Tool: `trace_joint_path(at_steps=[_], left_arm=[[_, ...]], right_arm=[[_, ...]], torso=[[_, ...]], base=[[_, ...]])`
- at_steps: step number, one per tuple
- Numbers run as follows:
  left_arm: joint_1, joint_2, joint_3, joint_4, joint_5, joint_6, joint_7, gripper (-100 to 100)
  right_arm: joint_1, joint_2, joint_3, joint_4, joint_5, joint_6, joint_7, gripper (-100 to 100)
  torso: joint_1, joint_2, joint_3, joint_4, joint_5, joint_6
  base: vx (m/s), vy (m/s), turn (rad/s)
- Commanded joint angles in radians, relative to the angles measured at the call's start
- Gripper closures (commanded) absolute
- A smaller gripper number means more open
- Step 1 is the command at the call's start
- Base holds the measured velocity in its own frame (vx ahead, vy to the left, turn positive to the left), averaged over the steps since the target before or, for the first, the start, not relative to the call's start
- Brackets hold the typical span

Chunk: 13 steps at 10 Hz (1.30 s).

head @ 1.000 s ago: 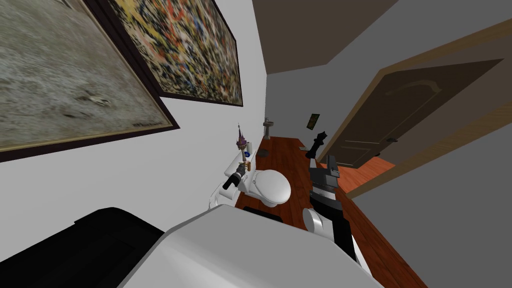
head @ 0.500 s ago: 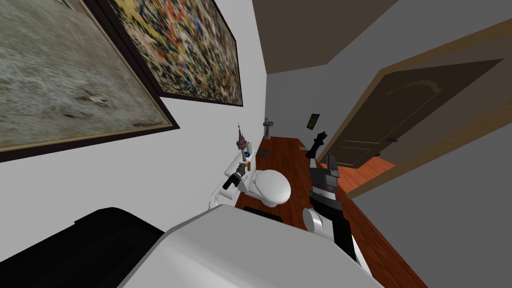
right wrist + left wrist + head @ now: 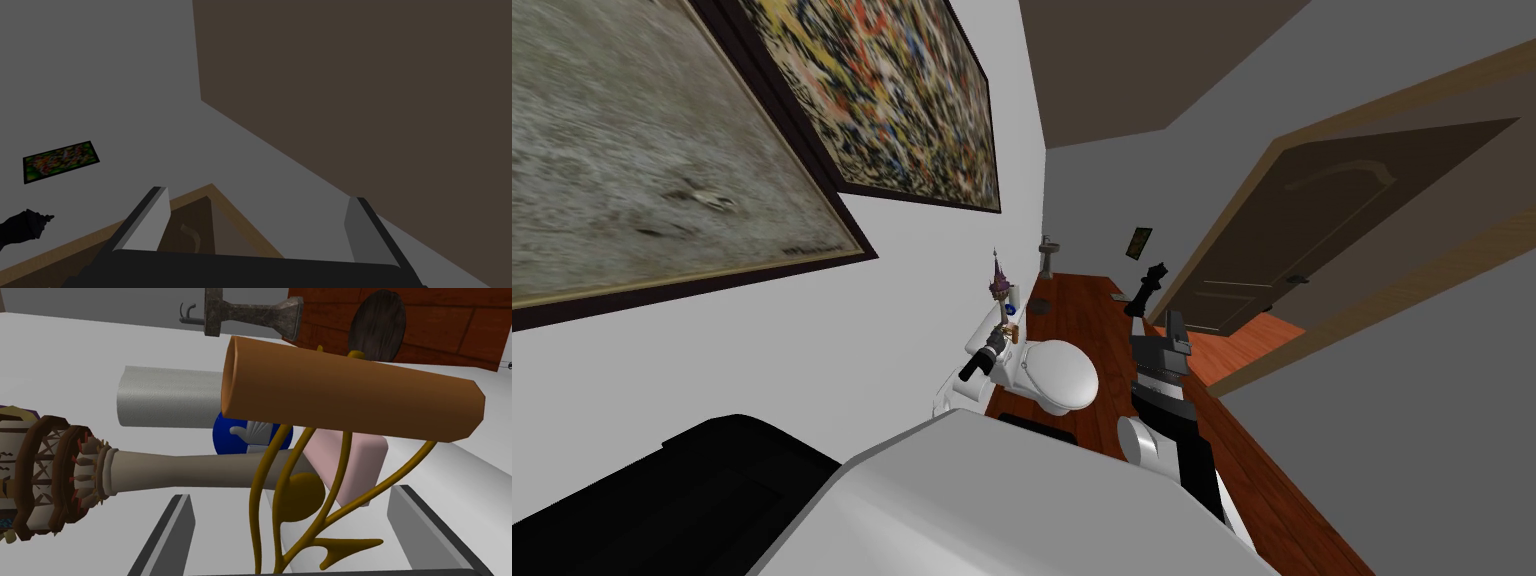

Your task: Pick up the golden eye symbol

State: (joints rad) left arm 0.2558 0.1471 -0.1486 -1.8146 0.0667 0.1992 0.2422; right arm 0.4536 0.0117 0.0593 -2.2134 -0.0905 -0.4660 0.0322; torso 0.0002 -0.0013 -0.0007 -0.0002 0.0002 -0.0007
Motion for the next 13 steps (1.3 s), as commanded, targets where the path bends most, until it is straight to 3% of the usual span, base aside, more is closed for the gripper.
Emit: trace_joint_path(at_steps=[1,5,7,9,10,11,12,13], left_arm=[[0.000,0.000,0.000,0.000,0.000,0.000,0.000,100],[-0.001,0.000,0.001,-0.002,0.000,-0.002,0.000,100],[0.002,0.023,0.008,-0.020,-0.025,0.026,-0.021,-100],[0.002,0.028,0.010,-0.024,-0.025,0.029,-0.021,-100],[0.002,0.029,0.010,-0.024,-0.026,0.033,-0.023,0],[0.002,0.028,0.010,-0.024,-0.026,0.032,-0.023,-100],[0.002,0.028,0.010,-0.024,-0.026,0.032,-0.023,100],[0.002,0.028,0.010,-0.024,-0.026,0.032,-0.023,100]], right_arm=[[0.000,0.000,0.000,0.000,0.000,0.000,0.000,0],[0.000,0.000,0.000,0.000,0.000,0.000,0.000,0],[0.000,0.000,0.000,0.000,0.000,0.000,0.000,0],[0.000,0.000,0.000,0.000,0.000,0.000,0.000,0],[0.000,0.000,0.000,0.000,0.000,0.000,0.000,0],[0.000,0.000,0.000,0.000,0.000,0.000,0.000,0],[0.000,0.000,0.000,0.000,0.000,0.000,0.000,0],[0.000,0.000,0.000,0.000,0.000,0.000,0.000,0]], torso=[[0.000,0.000,0.000,0.000,0.000,0.000],[0.000,-0.004,-0.003,-0.002,0.001,0.001],[0.000,-0.004,-0.003,-0.002,0.001,0.001],[-0.010,-0.004,-0.003,-0.002,-0.001,0.001],[-0.006,-0.004,-0.003,-0.002,-0.001,0.001],[-0.002,-0.004,-0.003,-0.002,0.000,0.001],[-0.001,-0.004,-0.003,-0.002,0.001,0.001],[-0.001,-0.004,-0.003,-0.002,0.001,0.001]], base=[[0.000,0.000,0.000],[0.000,0.001,0.003],[0.002,-0.044,0.008],[0.006,-0.117,0.023],[0.001,-0.013,0.000],[0.000,-0.006,0.000],[0.000,0.000,0.000],[0.000,0.000,0.000]])
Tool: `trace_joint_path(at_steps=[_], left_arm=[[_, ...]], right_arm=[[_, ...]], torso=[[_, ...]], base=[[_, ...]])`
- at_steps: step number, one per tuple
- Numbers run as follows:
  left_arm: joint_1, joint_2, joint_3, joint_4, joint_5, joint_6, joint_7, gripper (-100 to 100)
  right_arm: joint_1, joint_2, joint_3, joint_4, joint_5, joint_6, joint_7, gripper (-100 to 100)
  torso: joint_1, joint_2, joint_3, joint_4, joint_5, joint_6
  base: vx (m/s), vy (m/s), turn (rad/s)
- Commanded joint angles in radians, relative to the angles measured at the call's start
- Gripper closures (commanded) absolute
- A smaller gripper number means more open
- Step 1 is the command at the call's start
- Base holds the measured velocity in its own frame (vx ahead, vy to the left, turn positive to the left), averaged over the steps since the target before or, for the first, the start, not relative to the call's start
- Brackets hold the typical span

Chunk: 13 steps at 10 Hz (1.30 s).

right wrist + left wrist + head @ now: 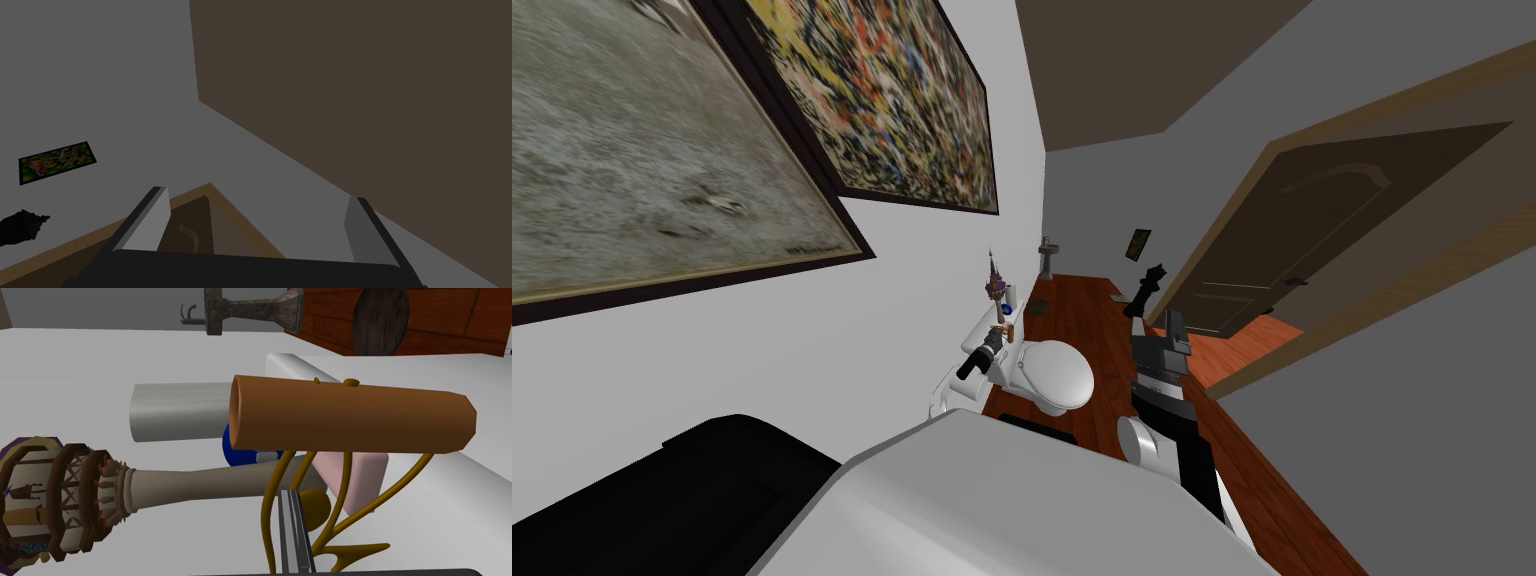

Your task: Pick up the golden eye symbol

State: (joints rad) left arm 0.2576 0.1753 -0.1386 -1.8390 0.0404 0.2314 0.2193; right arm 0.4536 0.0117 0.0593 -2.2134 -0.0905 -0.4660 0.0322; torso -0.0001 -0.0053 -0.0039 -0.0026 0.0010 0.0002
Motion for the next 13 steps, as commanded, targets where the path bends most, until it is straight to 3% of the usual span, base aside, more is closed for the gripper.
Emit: trace_joint_path(at_steps=[1,3,4,5,7,8,9,13], left_arm=[[0.000,0.000,0.000,0.000,0.000,0.000,0.000,100],[0.000,0.000,0.000,0.000,0.000,0.000,0.000,100],[0.000,0.000,0.000,0.000,0.000,0.000,0.000,0],[-0.001,-0.021,-0.009,0.013,0.028,-0.015,0.024,-100],[0.000,-0.022,-0.009,0.012,0.032,-0.015,0.025,-100],[0.000,-0.023,-0.010,0.012,0.033,-0.017,0.028,0],[-0.040,-0.008,0.019,0.051,0.047,-0.018,0.036,-100],[-0.134,0.027,0.085,0.142,0.079,-0.022,0.054,-100]], right_arm=[[0.000,0.000,0.000,0.000,0.000,0.000,0.000,0],[0.000,0.000,0.000,0.000,0.000,0.000,0.000,0],[0.000,0.000,0.000,0.000,0.000,0.000,0.000,0],[0.000,0.000,0.000,0.000,0.000,0.000,0.000,0],[0.000,0.000,0.000,0.000,0.000,0.000,0.000,0],[0.000,0.000,0.000,0.000,0.000,0.000,0.000,0],[0.000,0.000,0.000,0.000,0.000,0.000,0.000,0],[0.000,0.000,0.000,0.000,0.000,0.000,0.000,0]], torso=[[0.000,0.000,0.000,0.000,0.000,0.000],[0.000,0.000,0.000,0.000,0.000,0.000],[0.000,0.000,0.000,0.000,0.000,0.000],[0.000,0.000,0.000,0.000,0.000,0.000],[0.008,0.001,0.000,0.000,0.002,0.000],[0.005,0.000,0.000,0.000,0.001,0.000],[0.002,0.000,0.000,0.000,0.000,0.000],[-0.003,0.004,0.002,0.001,-0.001,0.000]], base=[[0.000,0.000,0.000],[0.000,0.000,0.000],[0.000,0.000,0.000],[-0.015,0.084,-0.018],[-0.006,0.099,-0.021],[-0.001,0.011,0.000],[-0.030,-0.019,-0.134],[-0.047,-0.042,-0.109]])
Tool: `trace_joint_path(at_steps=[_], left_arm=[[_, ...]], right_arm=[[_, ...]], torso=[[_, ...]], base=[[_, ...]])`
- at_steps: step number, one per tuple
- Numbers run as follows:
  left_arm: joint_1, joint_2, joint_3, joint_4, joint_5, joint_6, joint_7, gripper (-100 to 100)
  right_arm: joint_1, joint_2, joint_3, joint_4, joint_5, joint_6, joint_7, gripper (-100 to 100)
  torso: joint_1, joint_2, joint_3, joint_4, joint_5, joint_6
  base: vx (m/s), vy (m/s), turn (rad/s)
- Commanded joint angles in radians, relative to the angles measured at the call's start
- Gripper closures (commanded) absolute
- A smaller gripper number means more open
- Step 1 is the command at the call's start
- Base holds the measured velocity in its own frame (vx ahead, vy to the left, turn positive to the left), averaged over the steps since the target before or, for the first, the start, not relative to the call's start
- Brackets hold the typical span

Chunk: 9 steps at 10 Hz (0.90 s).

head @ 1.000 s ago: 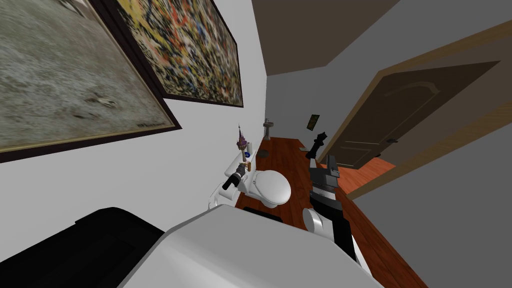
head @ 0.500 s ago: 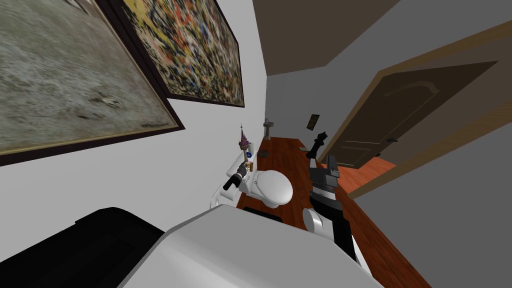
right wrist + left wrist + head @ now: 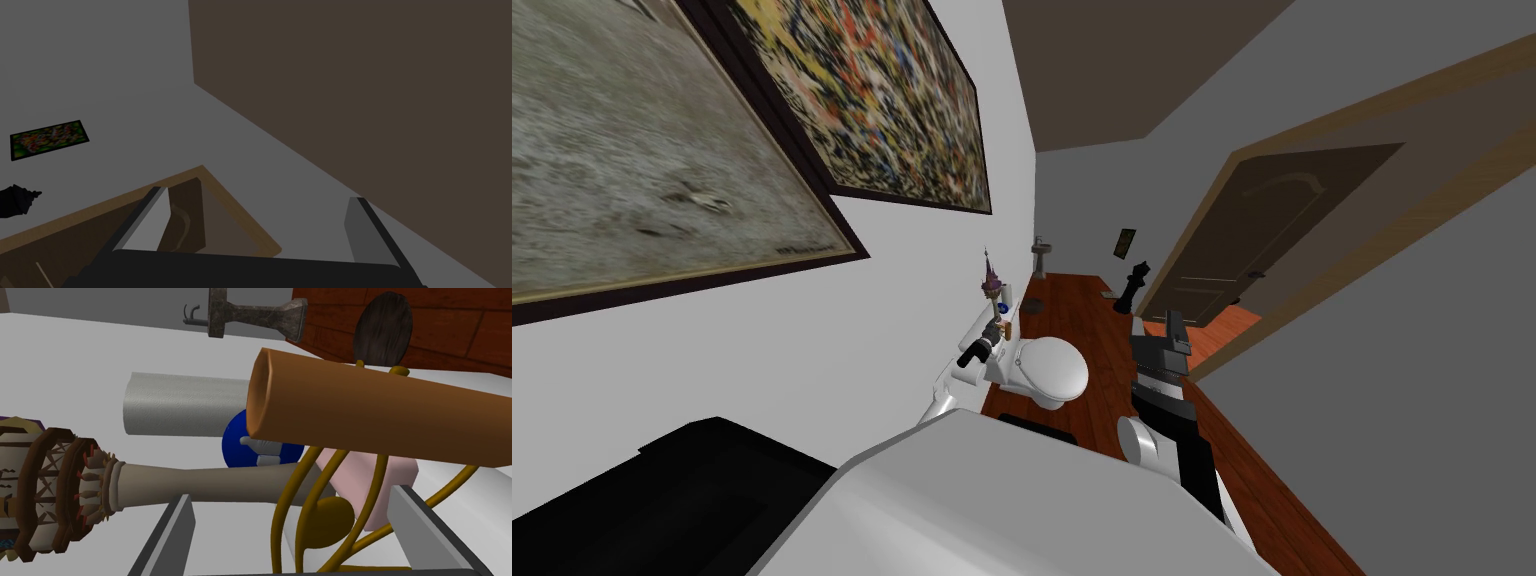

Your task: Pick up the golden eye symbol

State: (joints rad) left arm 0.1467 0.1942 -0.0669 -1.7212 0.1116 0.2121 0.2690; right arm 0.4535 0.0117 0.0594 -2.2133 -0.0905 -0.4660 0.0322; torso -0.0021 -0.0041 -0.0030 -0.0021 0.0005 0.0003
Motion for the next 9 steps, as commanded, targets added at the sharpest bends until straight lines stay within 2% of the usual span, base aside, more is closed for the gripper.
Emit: trace_joint_path(at_steps=[1,2,6,7,8,9], left_arm=[[0.000,0.000,0.000,0.000,0.000,0.000,0.000,-100],[-0.002,0.001,0.002,0.001,0.001,0.000,0.001,100],[-0.001,0.001,0.001,0.002,0.000,0.001,0.000,100],[-0.001,0.001,0.001,0.002,0.000,0.001,0.000,0],[0.031,-0.011,-0.025,-0.028,-0.011,0.000,-0.006,100],[0.044,-0.016,-0.034,-0.041,-0.015,0.000,-0.009,100]], right_arm=[[0.000,0.000,0.000,0.000,0.000,0.000,0.000,0],[0.000,0.000,0.000,0.000,0.000,0.000,0.000,0],[0.000,0.000,0.000,0.000,0.000,0.000,0.000,0],[0.000,0.000,0.000,0.000,0.000,0.000,0.000,0],[0.000,0.000,0.000,0.000,0.000,0.000,0.000,0],[0.000,0.000,0.000,0.000,0.000,0.000,0.000,0]], torso=[[0.000,0.000,0.000,0.000,0.000,0.000],[0.001,-0.001,-0.001,0.000,0.000,0.000],[0.003,-0.001,0.000,0.000,0.001,-0.001],[0.003,-0.001,0.000,0.000,0.001,-0.001],[0.003,-0.001,-0.001,0.000,0.001,-0.001],[0.004,-0.001,-0.001,-0.001,0.001,-0.002]], base=[[0.009,-0.012,-0.017],[0.000,0.000,0.000],[0.002,0.001,0.000],[0.000,0.000,0.000],[0.013,0.022,0.135],[0.023,0.035,0.124]])
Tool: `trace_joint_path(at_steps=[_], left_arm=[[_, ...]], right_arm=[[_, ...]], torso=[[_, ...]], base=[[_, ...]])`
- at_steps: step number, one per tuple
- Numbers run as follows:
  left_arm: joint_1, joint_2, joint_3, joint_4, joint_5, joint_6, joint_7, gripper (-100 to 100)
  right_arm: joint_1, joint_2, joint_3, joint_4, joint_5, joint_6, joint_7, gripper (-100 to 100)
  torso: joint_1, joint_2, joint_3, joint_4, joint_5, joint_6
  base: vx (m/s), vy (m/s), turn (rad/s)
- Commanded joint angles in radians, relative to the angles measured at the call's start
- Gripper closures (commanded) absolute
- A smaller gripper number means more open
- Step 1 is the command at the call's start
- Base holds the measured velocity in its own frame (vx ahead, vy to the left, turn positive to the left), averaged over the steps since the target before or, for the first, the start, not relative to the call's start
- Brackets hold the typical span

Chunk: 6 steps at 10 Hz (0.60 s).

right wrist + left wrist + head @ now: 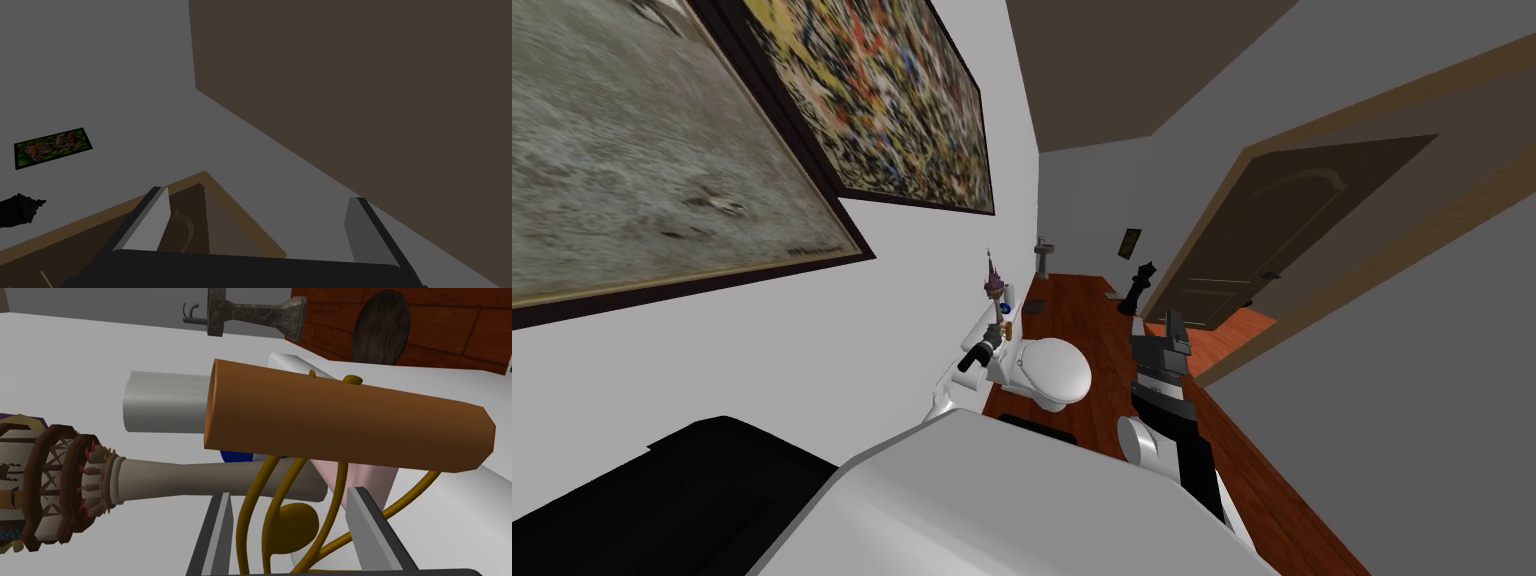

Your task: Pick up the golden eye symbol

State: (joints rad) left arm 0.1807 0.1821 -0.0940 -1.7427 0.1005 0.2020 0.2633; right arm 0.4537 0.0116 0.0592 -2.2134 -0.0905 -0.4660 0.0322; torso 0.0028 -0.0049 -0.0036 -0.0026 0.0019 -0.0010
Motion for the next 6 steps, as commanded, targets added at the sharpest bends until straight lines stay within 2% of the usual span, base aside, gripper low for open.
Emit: trace_joint_path(at_steps=[1,2,4,5,6], left_arm=[[0.023,-0.009,-0.017,-0.032,-0.009,0.011,-0.005,100],[0.050,-0.019,-0.035,-0.058,-0.018,0.012,-0.011,100],[0.077,-0.029,-0.054,-0.084,-0.027,0.013,-0.016,100],[0.065,-0.027,-0.048,-0.068,-0.025,0.009,-0.015,100],[0.067,-0.028,-0.049,-0.069,-0.025,0.008,-0.015,0]], right_arm=[[0.000,0.000,0.000,0.000,0.000,0.000,0.000,0],[0.000,0.000,0.000,0.000,0.000,0.000,0.000,0],[0.000,0.000,0.000,0.000,0.000,0.000,0.000,0],[0.000,0.000,0.000,0.000,0.000,0.000,0.000,0],[0.000,0.000,0.000,0.000,0.000,0.000,0.000,0]], torso=[[0.000,0.000,0.000,0.000,0.000,0.000],[0.000,0.000,0.000,0.000,0.000,0.000],[0.000,-0.002,-0.001,0.000,0.000,0.000],[0.000,-0.002,-0.001,0.000,0.000,0.001],[-0.001,-0.002,-0.001,0.000,0.000,0.001]], base=[[0.024,0.031,0.073],[0.040,0.049,0.106],[0.044,0.033,0.064],[0.015,0.009,0.012],[0.000,0.000,0.000]])
